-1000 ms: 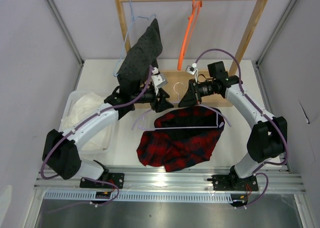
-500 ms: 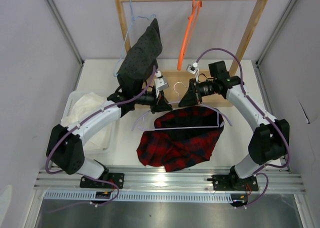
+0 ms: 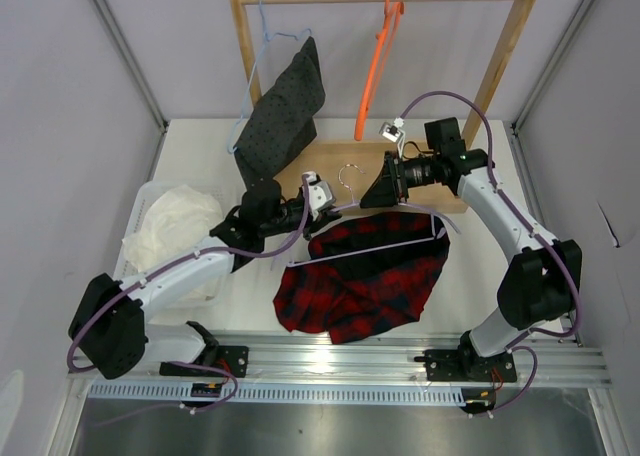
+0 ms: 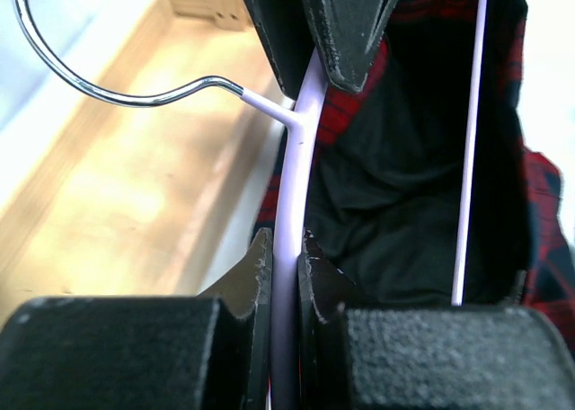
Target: Place the skirt on the hanger
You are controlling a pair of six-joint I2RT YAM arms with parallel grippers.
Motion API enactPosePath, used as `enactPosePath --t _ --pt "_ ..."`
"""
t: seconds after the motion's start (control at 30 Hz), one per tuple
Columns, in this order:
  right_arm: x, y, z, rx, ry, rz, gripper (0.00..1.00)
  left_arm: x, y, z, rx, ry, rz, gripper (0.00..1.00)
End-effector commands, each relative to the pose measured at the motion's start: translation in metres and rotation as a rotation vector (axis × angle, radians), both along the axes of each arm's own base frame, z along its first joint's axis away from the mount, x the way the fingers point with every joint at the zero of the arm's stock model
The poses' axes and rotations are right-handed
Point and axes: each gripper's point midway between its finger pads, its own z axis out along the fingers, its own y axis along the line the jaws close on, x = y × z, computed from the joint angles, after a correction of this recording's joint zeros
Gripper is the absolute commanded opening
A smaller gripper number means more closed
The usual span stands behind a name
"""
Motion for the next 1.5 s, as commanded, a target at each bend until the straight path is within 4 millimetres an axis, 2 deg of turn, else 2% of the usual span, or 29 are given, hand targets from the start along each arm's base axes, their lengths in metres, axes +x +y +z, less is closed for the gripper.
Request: enactPosePath --t 0.0,0.37,0.43,0.47,0.5,0.57,0.63,0.7,0.73,0.8,0.83,0.87,0.93,0.97,1.0,1.2,1.23,1.4,1.47 --pt "-0.01 0.001 0.027 0.041 -0.045 0.04 0.35 0.025 0.009 0.054 -0.084 -0.228 0.122 0.0" --pt "-0.021 0.001 0.015 0.01 -0.025 0.075 0.36 0.028 -0.001 0.069 -0.081 -0.291 0.125 0.0" --pt "-0.021 0.0 0.015 0.002 -0.03 0.068 0.29 0.027 -0.003 0.07 -0.072 -0.306 0.121 0.0" --pt "-0.021 0.0 0.015 0.004 -0.032 0.068 0.18 0.027 -0.003 0.068 -0.059 -0.303 0.124 0.0" --pt "-0.022 0.0 0.015 0.002 -0.03 0.07 0.14 0.027 -0.004 0.068 -0.055 -0.309 0.124 0.0" --pt "-0.021 0.0 0.014 -0.008 -0.037 0.06 0.0 0.028 -0.004 0.069 -0.053 -0.31 0.136 0.0" --pt "-0.023 0.0 0.012 -0.03 -0.049 0.053 0.0 0.031 -0.003 0.075 -0.068 -0.293 0.163 0.01" --pt "-0.027 -0.003 0.009 -0.039 -0.065 0.039 0.0 0.034 0.0 0.071 -0.05 -0.252 0.191 0.1" --pt "-0.027 -0.004 0.007 -0.045 -0.07 0.029 0.0 0.036 -0.001 0.084 -0.074 -0.237 0.203 0.27" --pt "-0.028 -0.008 0.003 -0.05 -0.094 0.001 0.0 0.034 -0.001 0.081 -0.059 -0.197 0.206 0.36" --pt "-0.029 -0.009 0.003 -0.052 -0.088 -0.011 0.0 0.034 -0.001 0.085 -0.072 -0.175 0.211 0.45" --pt "-0.025 -0.01 0.002 -0.05 -0.115 -0.03 0.0 0.032 -0.002 0.087 -0.073 -0.153 0.209 0.48" --pt "-0.028 -0.013 -0.003 -0.054 -0.118 -0.048 0.0 0.029 0.001 0.094 -0.1 -0.118 0.228 0.54" --pt "-0.025 -0.014 -0.004 -0.056 -0.123 -0.068 0.0 0.029 0.003 0.092 -0.095 -0.094 0.242 0.55" --pt "-0.026 -0.015 -0.01 -0.066 -0.114 -0.078 0.0 0.03 0.011 0.1 -0.118 -0.082 0.29 0.59" --pt "-0.026 -0.021 -0.013 -0.08 -0.153 -0.134 0.0 0.032 0.047 0.11 -0.193 0.015 0.478 0.65" --pt "-0.028 -0.022 -0.015 -0.081 -0.152 -0.134 0.0 0.031 0.057 0.121 -0.218 -0.001 0.504 0.66" --pt "-0.029 -0.027 -0.017 -0.103 -0.157 -0.149 0.0 0.033 0.089 0.119 -0.262 0.111 0.635 0.68" --pt "-0.034 -0.031 -0.014 -0.1 -0.162 -0.151 0.0 0.039 0.11 0.112 -0.264 0.151 0.716 0.68"
